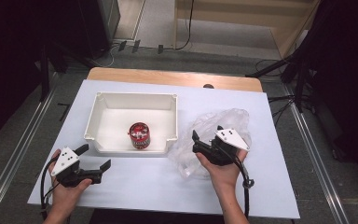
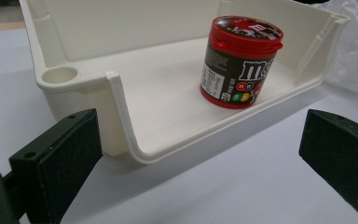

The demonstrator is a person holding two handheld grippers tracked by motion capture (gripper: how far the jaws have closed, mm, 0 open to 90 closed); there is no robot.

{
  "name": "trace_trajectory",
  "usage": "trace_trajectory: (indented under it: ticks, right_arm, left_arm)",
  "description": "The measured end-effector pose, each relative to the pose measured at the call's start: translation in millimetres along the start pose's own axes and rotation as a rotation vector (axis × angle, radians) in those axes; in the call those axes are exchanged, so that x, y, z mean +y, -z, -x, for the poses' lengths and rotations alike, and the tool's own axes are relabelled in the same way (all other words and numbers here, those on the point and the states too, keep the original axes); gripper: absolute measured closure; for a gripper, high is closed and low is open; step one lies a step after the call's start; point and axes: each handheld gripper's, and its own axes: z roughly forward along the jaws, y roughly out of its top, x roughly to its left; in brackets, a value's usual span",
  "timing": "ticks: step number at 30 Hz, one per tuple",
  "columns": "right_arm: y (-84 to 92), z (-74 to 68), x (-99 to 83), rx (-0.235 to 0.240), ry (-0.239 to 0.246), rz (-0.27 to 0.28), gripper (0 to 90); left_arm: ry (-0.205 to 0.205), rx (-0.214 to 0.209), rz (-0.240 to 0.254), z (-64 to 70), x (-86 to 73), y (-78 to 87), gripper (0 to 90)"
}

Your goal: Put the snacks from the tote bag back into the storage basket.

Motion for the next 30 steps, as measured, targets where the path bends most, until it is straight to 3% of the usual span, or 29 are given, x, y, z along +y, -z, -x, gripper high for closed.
trace_trajectory:
  ticks: [30]
  right_arm:
    - [32.1,73.2,-19.1,-0.112,-0.029,-0.004,14.9]
  left_arm:
    - [-0.006,0.018,-0.008,2.3,-1.2,-1.7,0.0]
